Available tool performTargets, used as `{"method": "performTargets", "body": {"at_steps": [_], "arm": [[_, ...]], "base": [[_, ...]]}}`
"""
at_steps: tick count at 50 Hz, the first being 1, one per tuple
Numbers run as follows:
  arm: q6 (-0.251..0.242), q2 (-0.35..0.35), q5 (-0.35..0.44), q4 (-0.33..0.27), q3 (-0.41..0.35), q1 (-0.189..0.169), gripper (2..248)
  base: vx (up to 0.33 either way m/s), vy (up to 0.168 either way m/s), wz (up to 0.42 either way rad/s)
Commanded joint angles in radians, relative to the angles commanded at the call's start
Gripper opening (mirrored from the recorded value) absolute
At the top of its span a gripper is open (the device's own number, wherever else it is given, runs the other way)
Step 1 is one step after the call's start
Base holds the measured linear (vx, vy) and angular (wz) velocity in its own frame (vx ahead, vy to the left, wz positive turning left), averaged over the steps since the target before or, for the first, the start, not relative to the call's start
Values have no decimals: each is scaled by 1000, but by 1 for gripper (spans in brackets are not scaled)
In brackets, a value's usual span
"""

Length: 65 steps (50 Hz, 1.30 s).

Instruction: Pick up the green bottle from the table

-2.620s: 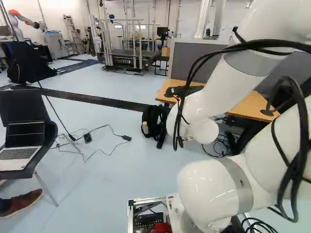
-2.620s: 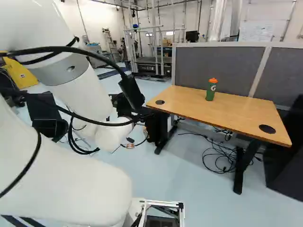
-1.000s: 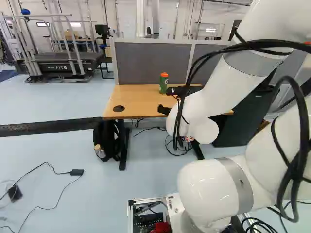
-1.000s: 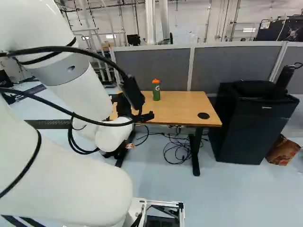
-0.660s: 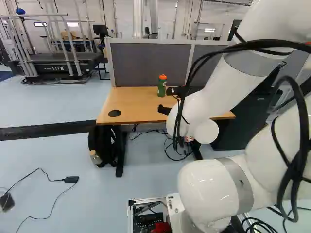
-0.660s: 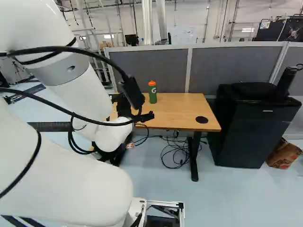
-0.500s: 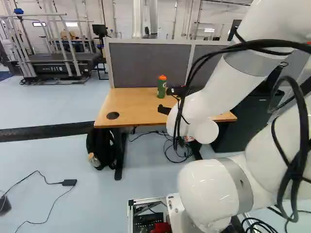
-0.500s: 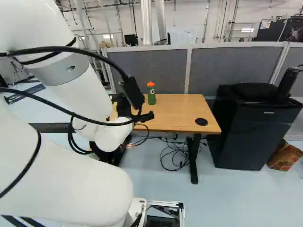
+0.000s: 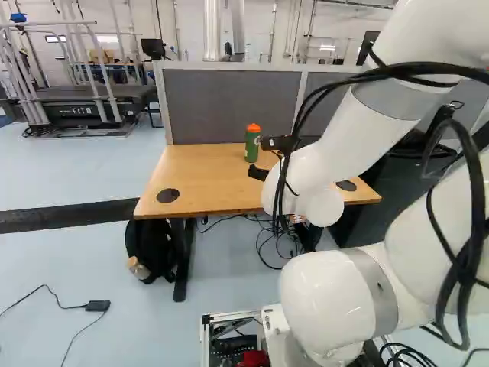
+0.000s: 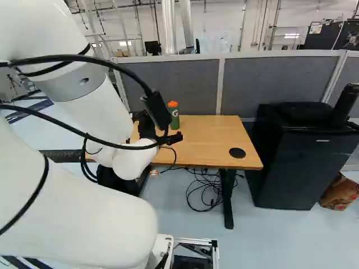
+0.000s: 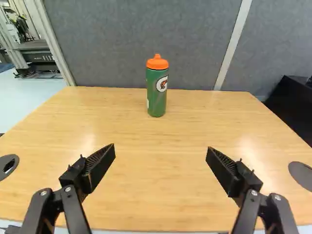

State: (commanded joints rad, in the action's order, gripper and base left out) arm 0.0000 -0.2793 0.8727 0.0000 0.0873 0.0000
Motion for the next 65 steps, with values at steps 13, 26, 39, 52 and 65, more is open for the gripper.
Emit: {"method": "performTargets", "body": {"at_steps": [13,26,39,52,65], "arm": [[0,0,0,0,0,0,247],[0,0,0,0,0,0,247],[0,59,0,0,50,18,247],[0,134,0,0,118,50,247],[0,209,0,0,189,70,247]], "base": [[181,-28,-29],[183,20,-28],[145,40,-18],[10,2,0],[0,0,0]]}}
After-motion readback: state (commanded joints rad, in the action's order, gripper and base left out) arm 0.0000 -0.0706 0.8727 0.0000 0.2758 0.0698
